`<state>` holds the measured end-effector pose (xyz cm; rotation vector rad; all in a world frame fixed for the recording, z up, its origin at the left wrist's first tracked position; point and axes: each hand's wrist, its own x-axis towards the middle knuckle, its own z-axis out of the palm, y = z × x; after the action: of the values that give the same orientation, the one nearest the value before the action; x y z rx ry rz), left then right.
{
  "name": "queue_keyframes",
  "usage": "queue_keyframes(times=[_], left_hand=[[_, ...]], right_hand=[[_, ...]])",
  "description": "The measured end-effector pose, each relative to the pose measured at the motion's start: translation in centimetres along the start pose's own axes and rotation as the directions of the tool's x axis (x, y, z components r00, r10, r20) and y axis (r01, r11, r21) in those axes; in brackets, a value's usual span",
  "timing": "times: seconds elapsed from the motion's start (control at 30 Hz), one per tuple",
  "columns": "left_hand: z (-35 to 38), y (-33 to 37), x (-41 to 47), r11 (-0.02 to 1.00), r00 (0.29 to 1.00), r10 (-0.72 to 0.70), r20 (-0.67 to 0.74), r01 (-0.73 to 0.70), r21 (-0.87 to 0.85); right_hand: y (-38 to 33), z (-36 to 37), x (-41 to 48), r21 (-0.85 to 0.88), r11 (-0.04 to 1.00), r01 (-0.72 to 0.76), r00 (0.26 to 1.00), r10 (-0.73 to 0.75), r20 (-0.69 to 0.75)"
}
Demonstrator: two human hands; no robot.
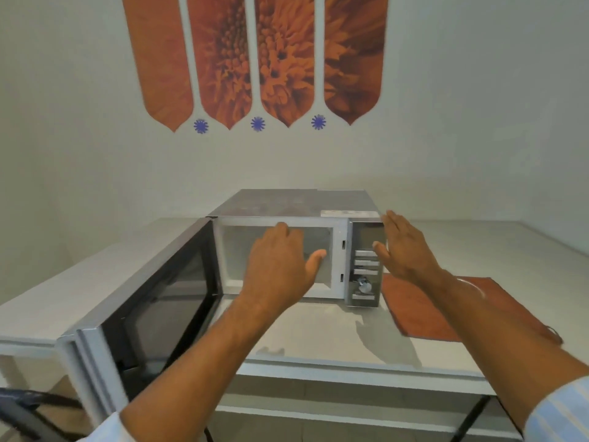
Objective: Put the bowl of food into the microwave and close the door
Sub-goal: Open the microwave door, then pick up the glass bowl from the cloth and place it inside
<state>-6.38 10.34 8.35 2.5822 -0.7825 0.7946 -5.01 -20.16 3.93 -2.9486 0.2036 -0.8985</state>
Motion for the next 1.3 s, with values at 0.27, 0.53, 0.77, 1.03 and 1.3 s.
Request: queue_keyframes(times=[0.27, 0.53, 0.77, 1.03, 1.3], left_hand=[[10.8, 10.3, 3.8, 0.845, 0.985, 0.012, 0.17, 0.081, -0.528], [21.1, 18.9, 7.9, 0.613, 0.935, -0.05, 0.352, 0.307, -0.728], [27.9, 23.5, 9.0, 0.367, 0.84, -0.136, 0.525, 0.535, -0.761], [33.3, 25.9, 9.0, 0.13, 0.706, -0.209, 0.676, 0.705, -0.697], [37.0, 26.2, 8.6, -0.016, 0.665, -0.218, 0.714, 0.729, -0.684]], right_hand=[[12.1, -1.6, -3.7, 0.137, 0.951, -0.279, 0.958, 0.285, -0.031], [20.0, 1.9, -6.7, 0.259, 0.837, -0.482, 0.873, 0.482, 0.07], [22.4, 5.9, -8.3, 0.457, 0.662, -0.594, 0.779, 0.616, 0.121], [23.4, 8.5, -7.8, 0.636, 0.403, -0.659, 0.663, 0.71, 0.238], [23.8, 11.2, -8.5, 0.685, 0.213, -0.696, 0.573, 0.74, 0.352]])
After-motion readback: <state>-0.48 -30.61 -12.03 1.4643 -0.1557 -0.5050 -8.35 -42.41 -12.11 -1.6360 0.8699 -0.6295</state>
